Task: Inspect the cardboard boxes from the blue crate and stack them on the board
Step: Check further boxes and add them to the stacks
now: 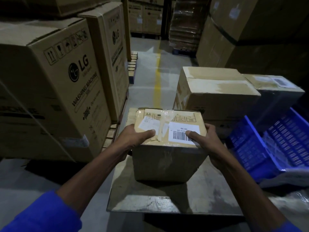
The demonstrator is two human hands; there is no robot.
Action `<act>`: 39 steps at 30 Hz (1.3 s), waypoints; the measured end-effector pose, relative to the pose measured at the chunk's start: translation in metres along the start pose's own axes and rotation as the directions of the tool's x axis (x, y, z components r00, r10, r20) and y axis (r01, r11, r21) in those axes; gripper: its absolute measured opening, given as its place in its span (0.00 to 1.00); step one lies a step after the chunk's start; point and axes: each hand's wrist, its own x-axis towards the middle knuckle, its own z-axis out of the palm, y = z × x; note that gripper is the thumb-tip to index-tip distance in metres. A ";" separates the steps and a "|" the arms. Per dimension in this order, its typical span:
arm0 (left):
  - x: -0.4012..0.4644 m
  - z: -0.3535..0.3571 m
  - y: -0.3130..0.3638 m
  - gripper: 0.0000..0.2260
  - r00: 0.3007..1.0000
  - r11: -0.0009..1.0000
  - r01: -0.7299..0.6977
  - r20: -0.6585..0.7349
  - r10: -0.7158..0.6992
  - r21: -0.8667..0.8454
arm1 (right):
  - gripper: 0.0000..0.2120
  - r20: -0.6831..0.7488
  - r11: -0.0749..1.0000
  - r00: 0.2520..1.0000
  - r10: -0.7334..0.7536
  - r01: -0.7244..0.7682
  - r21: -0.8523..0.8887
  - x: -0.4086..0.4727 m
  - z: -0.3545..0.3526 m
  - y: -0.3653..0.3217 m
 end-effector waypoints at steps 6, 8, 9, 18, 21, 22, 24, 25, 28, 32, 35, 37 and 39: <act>0.000 -0.003 -0.007 0.26 1.000 0.999 -0.003 -0.015 0.002 -0.036 | 0.24 0.089 0.940 0.993 0.079 -0.104 0.325 -0.012 -0.001 0.002; -0.001 -0.004 -0.009 0.29 0.999 0.998 0.004 -0.035 -0.006 -0.057 | 0.25 0.195 0.860 0.976 0.095 -0.179 0.478 -0.016 -0.004 0.009; -0.001 -0.005 -0.010 0.29 0.999 0.998 0.002 -0.042 -0.005 -0.066 | 0.26 0.202 0.839 0.973 0.115 -0.204 0.504 -0.017 -0.004 0.016; -0.011 -0.031 -0.023 0.30 0.995 0.991 -0.014 -0.102 0.000 -0.135 | 0.19 0.005 0.953 0.963 0.270 -0.268 0.143 -0.004 0.012 0.095; -0.007 -0.059 -0.038 0.33 0.993 0.969 0.011 -0.111 -0.040 -0.248 | 0.31 0.023 0.925 0.926 0.378 -0.378 0.022 -0.009 0.010 0.109; -0.007 -0.069 -0.042 0.30 0.994 0.959 -0.001 -0.104 -0.030 -0.283 | 0.33 0.052 0.910 0.909 0.415 -0.415 0.005 -0.009 0.011 0.116; -0.005 -0.085 -0.056 0.27 0.995 0.939 -0.014 -0.099 -0.022 -0.345 | 0.37 0.128 0.874 0.871 0.475 -0.483 0.045 -0.007 0.015 0.128; -0.005 -0.090 -0.060 0.28 0.995 0.932 -0.022 -0.101 -0.016 -0.361 | 0.39 0.172 0.865 0.860 0.480 -0.497 0.073 -0.006 0.018 0.131; -0.005 -0.100 -0.071 0.27 0.994 0.934 -0.066 -0.107 0.030 -0.350 | 0.32 0.248 0.857 0.881 0.402 -0.457 0.236 -0.001 0.033 0.126; 0.005 -0.109 -0.092 0.26 0.959 0.990 -0.133 -0.246 0.139 0.042 | 0.27 0.171 0.864 0.946 0.277 -0.323 0.387 0.001 0.038 0.106; 0.006 -0.096 -0.113 0.23 0.962 0.994 -0.106 -0.249 0.111 0.036 | 0.26 0.141 0.831 0.967 0.214 -0.256 0.494 0.003 0.027 0.091; 0.005 -0.081 -0.126 0.32 0.977 0.995 0.002 -0.213 -0.023 -0.102 | 0.27 0.148 0.828 0.974 0.173 -0.225 0.514 0.004 0.021 0.080; 0.006 -0.068 -0.138 0.41 0.977 0.968 0.078 -0.174 -0.121 -0.238 | 0.29 0.151 0.865 0.982 0.116 -0.174 0.470 0.004 0.018 0.073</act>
